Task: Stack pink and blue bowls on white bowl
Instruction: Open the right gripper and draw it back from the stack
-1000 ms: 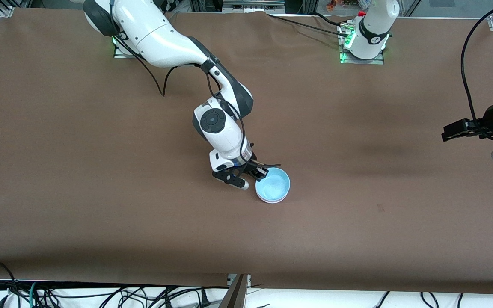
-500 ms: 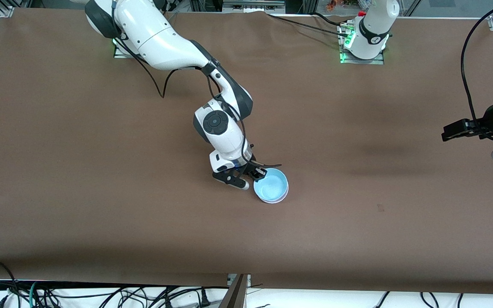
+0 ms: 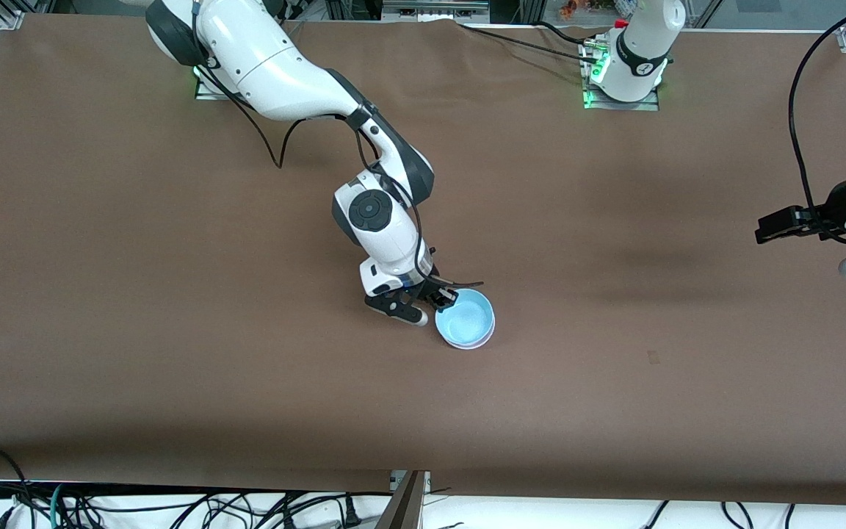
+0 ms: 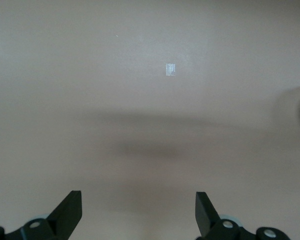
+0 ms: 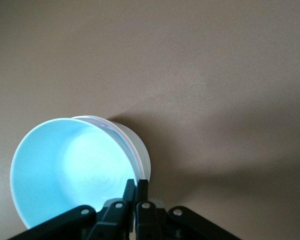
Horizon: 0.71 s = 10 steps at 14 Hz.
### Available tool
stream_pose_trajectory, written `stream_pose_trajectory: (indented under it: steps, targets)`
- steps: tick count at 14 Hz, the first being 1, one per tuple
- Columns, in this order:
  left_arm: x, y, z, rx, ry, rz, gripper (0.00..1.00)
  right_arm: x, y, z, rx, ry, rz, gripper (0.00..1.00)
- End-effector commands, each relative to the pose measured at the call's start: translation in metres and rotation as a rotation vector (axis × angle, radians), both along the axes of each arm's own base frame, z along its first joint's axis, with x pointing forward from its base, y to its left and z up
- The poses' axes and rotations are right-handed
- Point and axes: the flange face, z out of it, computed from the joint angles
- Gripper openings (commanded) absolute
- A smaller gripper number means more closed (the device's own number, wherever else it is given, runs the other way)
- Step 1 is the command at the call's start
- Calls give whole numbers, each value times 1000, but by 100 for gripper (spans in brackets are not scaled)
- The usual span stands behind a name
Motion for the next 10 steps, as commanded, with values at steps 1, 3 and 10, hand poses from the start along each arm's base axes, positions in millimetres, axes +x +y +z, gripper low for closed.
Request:
stream_pose_trajectory:
  steps: [1, 3, 10]
  targets:
    - [-2, -1, 1, -8, 6, -15, 100, 1, 4, 2, -16, 1, -4, 32]
    - [-2, -1, 2, -8, 4, -15, 100, 1, 4, 6, -14, 4, -4, 40]
    - [-2, -2, 1, -8, 6, -18, 100, 30, -40, 85, -79, 49, 3, 81]
